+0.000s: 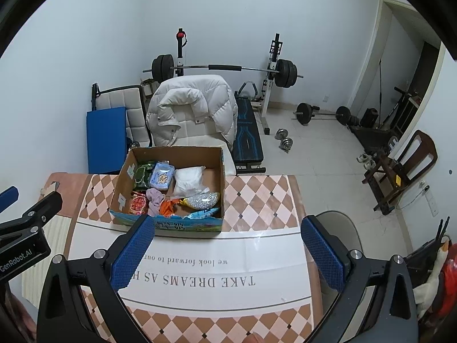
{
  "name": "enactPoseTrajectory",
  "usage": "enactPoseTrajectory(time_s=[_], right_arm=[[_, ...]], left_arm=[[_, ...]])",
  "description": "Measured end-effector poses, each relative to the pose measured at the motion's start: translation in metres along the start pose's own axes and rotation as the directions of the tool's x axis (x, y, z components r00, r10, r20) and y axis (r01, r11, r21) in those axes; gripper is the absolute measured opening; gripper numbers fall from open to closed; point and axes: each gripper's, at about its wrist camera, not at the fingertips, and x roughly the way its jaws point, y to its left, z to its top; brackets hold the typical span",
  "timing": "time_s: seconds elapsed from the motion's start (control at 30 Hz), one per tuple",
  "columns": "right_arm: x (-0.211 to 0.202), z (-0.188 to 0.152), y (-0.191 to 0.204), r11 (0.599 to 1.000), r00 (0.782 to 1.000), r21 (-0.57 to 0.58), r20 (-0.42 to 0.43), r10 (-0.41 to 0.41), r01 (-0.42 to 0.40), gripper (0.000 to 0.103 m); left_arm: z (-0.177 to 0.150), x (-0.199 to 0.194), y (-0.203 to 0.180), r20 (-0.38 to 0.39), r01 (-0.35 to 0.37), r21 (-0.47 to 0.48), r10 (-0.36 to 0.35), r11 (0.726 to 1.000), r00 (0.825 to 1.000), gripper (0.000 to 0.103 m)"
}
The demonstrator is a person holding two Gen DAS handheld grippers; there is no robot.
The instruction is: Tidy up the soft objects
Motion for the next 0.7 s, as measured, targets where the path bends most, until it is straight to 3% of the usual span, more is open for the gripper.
enactPoseTrajectory(time_s=[0.7], right_arm=[[-0.0089, 0.0050, -0.0007, 1.000, 1.000, -0.007, 0.019, -0.008, 0.009, 0.103]], left_arm=[[0.0035, -0.0066, -0.0017, 0.000, 0.012, 0.004, -0.012, 1.000, 1.000, 0.103]])
